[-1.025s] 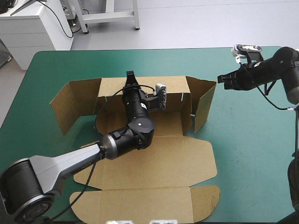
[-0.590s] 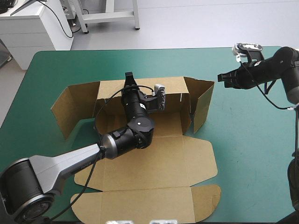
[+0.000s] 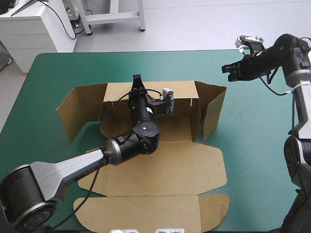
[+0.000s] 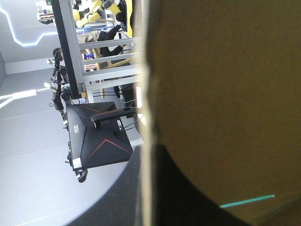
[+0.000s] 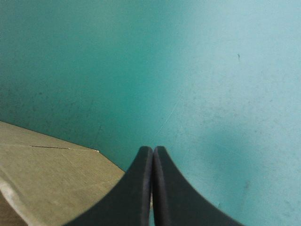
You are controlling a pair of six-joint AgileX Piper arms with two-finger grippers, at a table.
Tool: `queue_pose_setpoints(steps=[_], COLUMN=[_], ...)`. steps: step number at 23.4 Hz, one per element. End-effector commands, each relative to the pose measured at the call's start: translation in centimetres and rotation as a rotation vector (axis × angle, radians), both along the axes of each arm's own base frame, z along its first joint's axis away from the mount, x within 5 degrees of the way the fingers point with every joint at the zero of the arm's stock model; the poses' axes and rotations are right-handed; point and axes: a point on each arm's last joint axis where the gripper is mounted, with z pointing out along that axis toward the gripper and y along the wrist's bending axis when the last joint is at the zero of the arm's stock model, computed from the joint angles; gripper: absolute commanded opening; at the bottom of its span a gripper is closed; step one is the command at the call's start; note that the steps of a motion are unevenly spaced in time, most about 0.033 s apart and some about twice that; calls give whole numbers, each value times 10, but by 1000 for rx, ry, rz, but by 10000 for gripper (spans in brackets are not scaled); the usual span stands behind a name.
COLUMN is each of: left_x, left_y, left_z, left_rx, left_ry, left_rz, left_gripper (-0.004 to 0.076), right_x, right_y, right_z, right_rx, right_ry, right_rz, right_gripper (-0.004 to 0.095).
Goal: Fold the box
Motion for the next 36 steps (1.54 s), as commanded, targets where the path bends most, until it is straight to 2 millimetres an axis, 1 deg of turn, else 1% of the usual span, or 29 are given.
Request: queue_pose_setpoints(steps=[1,4,8,13,15,26,28,32,34,35,36], left_x=[-3,-3,-3,-3,-3,-3,-3,-3,-3,-3,-3], left_y=[3,3,3,3,3,3,3,3,3,3,3], left_z=[30,31,31,31,31,31,31,31,31,31,31], left_rx=[-35,-30,-29,-31,-31,-27,-27,-27,-27,-27,-27], left_ry=[-92,-100,-101,-100,-100,-97,-97,-97,-97,-97,-97], left_rz=[-27,-31,-29,-34,-34,-31,-31,-31,-31,-31,-31], left_gripper=[-8,-8,-8,-8,-8,-8,-8,-8,-8,-8,-8], right_x=[-10,-12,-15,-21,-29,-64,-70,-86,-97,-103,-107], right_y=[17,42,57,57,56,54,55,58,60,61,61], right_z=[25,21,23,24,20,18,14,3,-6,-15,-19], right_rx=[21,-52,-51,-52,-59,-56,-49,11,40,54,63], right_ry=[-67,-55,-58,-53,-32,3,6,-65,-118,-145,-165], right_rz=[45,94,127,126,139,172,190,201,215,232,238], right_gripper=[-15,-15,-15,-15,-15,-15,-15,-15,-15,-15,-15])
